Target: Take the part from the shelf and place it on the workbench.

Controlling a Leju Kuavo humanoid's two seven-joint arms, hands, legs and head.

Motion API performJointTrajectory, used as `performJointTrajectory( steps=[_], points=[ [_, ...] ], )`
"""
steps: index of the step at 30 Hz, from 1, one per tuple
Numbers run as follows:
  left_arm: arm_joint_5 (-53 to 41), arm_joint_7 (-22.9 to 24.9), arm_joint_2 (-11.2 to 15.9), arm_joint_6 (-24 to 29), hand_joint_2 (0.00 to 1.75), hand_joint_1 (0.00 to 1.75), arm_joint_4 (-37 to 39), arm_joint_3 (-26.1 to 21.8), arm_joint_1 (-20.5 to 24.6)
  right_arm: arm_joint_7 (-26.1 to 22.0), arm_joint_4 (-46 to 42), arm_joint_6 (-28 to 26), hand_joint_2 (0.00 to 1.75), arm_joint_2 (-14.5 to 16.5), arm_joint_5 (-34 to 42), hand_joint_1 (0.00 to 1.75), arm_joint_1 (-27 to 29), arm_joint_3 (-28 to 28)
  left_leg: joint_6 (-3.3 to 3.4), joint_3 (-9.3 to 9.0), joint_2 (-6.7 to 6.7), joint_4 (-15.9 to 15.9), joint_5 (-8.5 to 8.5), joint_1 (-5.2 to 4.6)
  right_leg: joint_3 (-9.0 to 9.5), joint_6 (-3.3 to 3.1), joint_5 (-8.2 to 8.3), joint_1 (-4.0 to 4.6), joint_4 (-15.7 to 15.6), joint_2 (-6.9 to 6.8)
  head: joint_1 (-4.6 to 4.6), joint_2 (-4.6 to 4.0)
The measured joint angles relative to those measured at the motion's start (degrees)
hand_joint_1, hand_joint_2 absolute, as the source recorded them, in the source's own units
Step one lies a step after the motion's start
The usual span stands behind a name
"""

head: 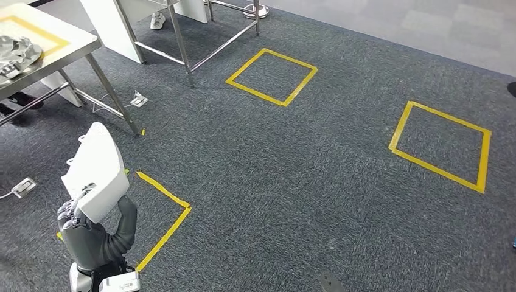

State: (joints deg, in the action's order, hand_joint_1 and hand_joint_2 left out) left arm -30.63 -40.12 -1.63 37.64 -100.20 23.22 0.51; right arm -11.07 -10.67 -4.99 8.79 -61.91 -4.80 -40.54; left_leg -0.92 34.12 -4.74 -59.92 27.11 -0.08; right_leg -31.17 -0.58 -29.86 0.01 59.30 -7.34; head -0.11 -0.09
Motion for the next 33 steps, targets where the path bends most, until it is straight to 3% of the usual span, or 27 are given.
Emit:
performJointTrajectory(
  steps=[2,3,5,7,9,10,11,13,15,16,17,18,19,20,22,24,25,26,27,29,30,31,33],
  points=[
    [-0.46,0.0,-0.03,-0.32,1.75,1.75,-0.6,-0.35,-0.63,0.02,0.0,0.13,0.0,0.29,0.14,0.0,-0.02,0.0,0.68,0.1,1.2,0.22,-0.09,-0.11,0.45,0.62,-0.17,0.06,-0.21,-1.32,0.02,0.0],
    [-0.58,-0.02,-0.04,-0.4,1.75,1.75,-0.91,-0.46,-0.95,0.0,0.0,0.15,0.0,0.41,0.16,0.0,-0.04,0.0,1.02,0.03,2.0,0.48,-0.25,0.0,0.62,1.01,-0.46,-0.06,-0.08,-1.12,0.05,0.0],
    [-0.65,-0.02,-0.12,-0.47,1.75,1.75,-1.38,-0.52,-1.23,-0.05,0.0,0.17,0.0,0.56,0.17,0.0,-0.03,0.0,1.72,-0.18,3.56,1.0,-0.67,0.43,-0.39,1.74,-2.53,-0.38,2.82,2.08,0.25,0.0],
    [-0.69,-0.02,-0.23,-0.51,1.75,1.75,-1.51,-0.55,-1.37,-0.04,0.01,0.21,0.0,0.58,0.19,0.0,0.17,0.0,2.09,-0.03,5.17,1.08,-0.9,0.66,-3.78,2.14,-5.97,-0.66,9.86,6.01,0.45,0.0],
    [-0.59,-0.02,-0.27,-0.67,1.75,1.75,-1.48,-0.56,-1.57,0.01,0.01,0.22,0.0,0.58,0.27,0.0,0.48,-0.01,2.14,0.19,7.06,0.91,-0.94,0.68,-6.8,2.29,-7.4,-0.77,15.33,7.01,0.5,0.0],
    [-0.43,-0.01,-0.27,-0.8,1.75,1.75,-1.5,-0.57,-1.64,0.01,0.01,0.22,0.0,0.58,0.4,0.0,0.59,-0.01,2.1,0.25,8.04,0.78,-0.95,0.7,-6.97,2.3,-6.46,-0.84,15.14,7.14,0.5,0.0],
    [-0.26,-0.01,-0.27,-0.93,1.75,1.75,-1.52,-0.57,-1.68,-0.04,0.01,0.2,0.0,0.58,0.55,0.0,0.64,-0.02,2.01,0.28,9.02,0.63,-0.95,0.74,-6.07,2.28,-4.53,-0.95,12.73,7.44,0.51,0.0],
    [-0.17,-0.01,-0.27,-1.05,1.75,1.75,-1.61,-0.57,-1.73,-0.35,0.01,0.17,0.0,0.57,0.98,0.0,0.7,-0.02,1.53,0.44,10.72,0.25,-0.92,0.79,-2.76,2.28,-0.74,-1.3,4.97,9.92,0.5,0.0],
    [-0.65,-0.02,-0.34,-1.04,1.75,1.75,-1.66,-0.57,-1.73,-0.91,0.01,0.25,0.0,0.56,1.67,0.0,0.69,-0.1,0.7,0.86,12.09,0.07,-1.02,0.8,-1.02,2.13,0.32,-1.43,0.69,12.17,0.46,0.0],
    [-0.96,-0.02,-0.43,-1.05,1.75,1.75,-1.65,-0.56,-1.72,-1.17,0.01,0.31,0.0,0.55,2.11,0.0,0.67,-0.17,0.18,1.06,12.75,0.21,-1.2,0.84,-0.95,1.9,0.13,-1.31,0.39,12.37,0.45,0.0],
    [-1.21,-0.02,-0.56,-1.2,1.75,1.75,-1.6,-0.55,-1.7,-1.42,0.01,0.35,0.0,0.52,2.53,0.0,0.62,-0.26,-0.31,1.28,13.46,0.46,-1.46,0.95,-0.87,1.49,0.33,-1.23,0.28,11.64,0.44,0.0],
    [-1.37,-0.01,-0.69,-1.45,1.75,1.75,-1.5,-0.53,-1.63,-1.62,0.0,0.38,0.0,0.49,2.88,0.0,0.55,-0.38,-0.71,1.48,13.5,0.51,-1.59,1.03,-0.7,1.02,0.55,-1.23,0.05,10.81,0.45,0.0],
    [-1.41,-0.01,-0.87,-1.77,1.75,1.75,-1.34,-0.51,-1.41,-1.84,-0.01,0.37,0.0,0.44,3.19,0.0,0.51,-0.52,-0.98,1.9,12.44,-0.03,-1.26,0.98,-0.54,0.48,0.79,-1.27,-0.23,10.02,0.32,0.0],
    [-1.48,0.06,-1.08,-2.19,1.75,1.75,-1.12,-0.49,-1.01,-2.02,-0.01,0.36,0.0,0.38,3.45,0.0,0.5,-0.73,-1.17,2.74,10.68,-1.58,-0.28,0.88,-0.4,0.03,1.01,-1.31,-0.51,9.12,0.15,0.0],
    [-1.78,0.31,-1.55,-2.73,1.75,1.75,-0.54,-0.44,-0.04,-2.14,-0.02,0.34,0.0,0.25,3.74,0.0,0.66,-1.16,-1.38,5.54,6.62,-7.77,3.18,0.74,-0.39,-0.55,1.09,-1.08,-0.7,7.35,-0.18,0.0],
    [-2.21,0.56,-1.92,-2.96,1.75,1.75,0.09,-0.42,0.46,-2.11,-0.02,0.33,0.0,0.17,3.86,0.0,0.83,-1.5,-1.53,8.1,5.28,-13.96,5.61,0.8,-0.42,-0.73,0.97,-0.83,-0.66,5.48,-0.22,0.0],
    [-2.33,0.62,-2.03,-3.01,1.75,1.75,0.38,-0.42,0.55,-2.1,-0.02,0.33,0.0,0.16,3.89,0.0,0.85,-1.61,-1.54,8.24,5.12,-14.75,5.5,0.81,-0.41,-0.75,0.92,-0.78,-0.64,4.64,-0.22,0.0],
    [-2.41,0.68,-2.14,-3.05,1.75,1.75,0.66,-0.42,0.66,-2.09,-0.02,0.33,0.0,0.15,3.92,0.0,0.83,-1.71,-1.49,7.26,4.88,-13.38,4.42,0.8,-0.39,-0.72,0.85,-0.76,-0.59,3.81,-0.23,0.0],
    [-2.43,0.73,-2.25,-3.09,1.75,1.75,0.88,-0.42,0.82,-2.09,-0.02,0.33,0.0,0.15,3.93,0.0,0.79,-1.75,-1.36,5.31,4.29,-10.08,2.71,0.77,-0.33,-0.61,0.75,-0.74,-0.51,3.07,-0.24,0.0],
    [-2.46,0.75,-2.56,-3.15,1.75,1.75,1.19,-0.42,1.33,-2.09,-0.02,0.33,0.0,0.15,3.96,0.0,0.74,-1.84,-0.67,1.24,1.72,-2.73,0.44,0.36,-0.23,-0.18,0.4,-0.53,-0.25,1.73,-0.21,0.0],
    [-2.47,0.76,-2.71,-3.17,1.75,1.75,1.28,-0.42,1.54,-2.1,-0.02,0.31,0.0,0.14,3.96,0.0,0.73,-1.9,-0.19,0.17,0.89,-0.68,0.09,0.15,-0.18,0.11,0.27,-0.4,-0.15,1.21,-0.19,0.0],
    [-2.48,0.79,-2.82,-3.18,1.75,1.75,1.38,-0.43,1.68,-2.11,-0.02,0.29,0.0,0.13,3.96,0.0,0.72,-1.97,0.29,-0.14,0.6,0.11,0.23,-0.07,-0.11,0.41,0.19,-0.24,-0.13,0.66,-0.16,0.0],
    [-2.55,0.83,-2.95,-3.18,1.75,1.75,1.59,-0.44,1.66,-2.14,-0.03,0.24,0.0,0.1,3.95,0.0,0.61,-2.05,1.12,0.03,1.97,0.27,-0.02,-0.07,0.11,1.06,0.13,-0.2,-0.25,-0.1,-0.15,0.0]
  ],
)
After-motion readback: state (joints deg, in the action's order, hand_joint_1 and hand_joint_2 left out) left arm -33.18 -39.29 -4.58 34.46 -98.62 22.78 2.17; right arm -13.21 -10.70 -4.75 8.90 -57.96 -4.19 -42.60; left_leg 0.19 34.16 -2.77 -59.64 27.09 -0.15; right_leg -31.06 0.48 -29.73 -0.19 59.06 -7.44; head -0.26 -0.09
